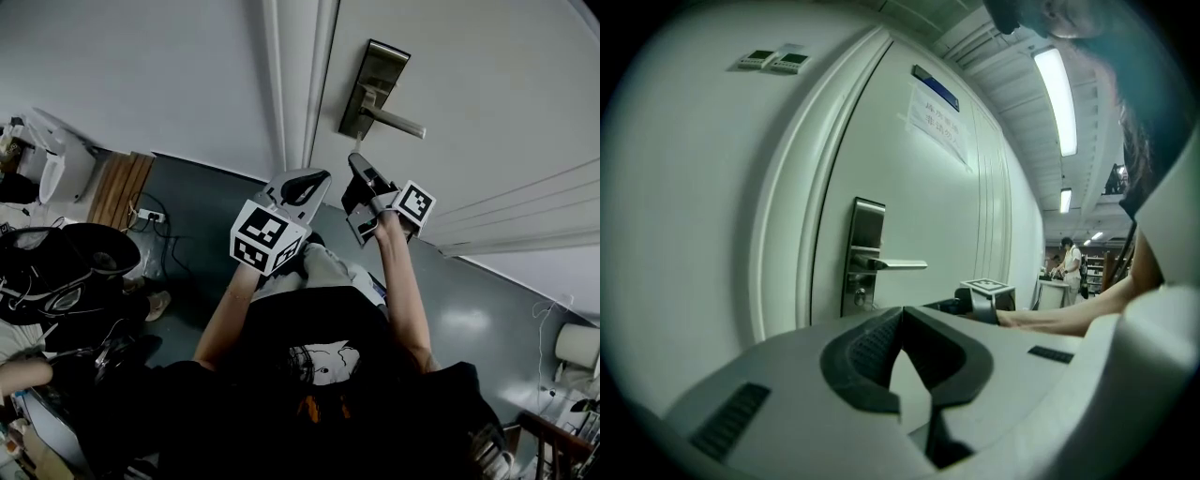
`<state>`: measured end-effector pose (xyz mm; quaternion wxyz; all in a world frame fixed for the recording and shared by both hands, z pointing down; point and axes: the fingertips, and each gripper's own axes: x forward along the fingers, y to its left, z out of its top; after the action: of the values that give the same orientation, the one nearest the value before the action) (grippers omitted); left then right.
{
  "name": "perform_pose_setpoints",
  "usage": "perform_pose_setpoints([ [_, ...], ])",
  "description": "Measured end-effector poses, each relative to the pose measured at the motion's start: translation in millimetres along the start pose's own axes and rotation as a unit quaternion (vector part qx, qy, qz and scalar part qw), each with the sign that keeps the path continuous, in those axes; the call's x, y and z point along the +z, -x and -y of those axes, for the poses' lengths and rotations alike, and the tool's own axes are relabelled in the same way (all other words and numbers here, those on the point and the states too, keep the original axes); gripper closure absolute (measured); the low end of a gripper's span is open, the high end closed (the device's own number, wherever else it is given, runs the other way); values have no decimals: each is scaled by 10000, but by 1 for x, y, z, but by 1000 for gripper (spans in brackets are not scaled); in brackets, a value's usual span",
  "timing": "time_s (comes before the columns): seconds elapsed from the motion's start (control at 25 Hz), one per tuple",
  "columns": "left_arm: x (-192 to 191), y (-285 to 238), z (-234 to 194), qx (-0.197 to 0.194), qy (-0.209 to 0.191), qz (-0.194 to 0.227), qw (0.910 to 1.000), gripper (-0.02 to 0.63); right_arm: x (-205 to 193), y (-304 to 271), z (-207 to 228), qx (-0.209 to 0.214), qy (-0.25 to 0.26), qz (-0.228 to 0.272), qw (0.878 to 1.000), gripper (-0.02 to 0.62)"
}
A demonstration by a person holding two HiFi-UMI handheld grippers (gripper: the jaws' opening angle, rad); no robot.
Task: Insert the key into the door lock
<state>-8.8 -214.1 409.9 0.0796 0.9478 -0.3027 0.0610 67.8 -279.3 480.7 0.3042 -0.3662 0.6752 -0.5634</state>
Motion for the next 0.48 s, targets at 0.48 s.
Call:
perform_pose_setpoints([
  [0.48,-12,20,9,78,-161,-82,9998,597,13,-12,-10,317,-123,175,9993,575],
])
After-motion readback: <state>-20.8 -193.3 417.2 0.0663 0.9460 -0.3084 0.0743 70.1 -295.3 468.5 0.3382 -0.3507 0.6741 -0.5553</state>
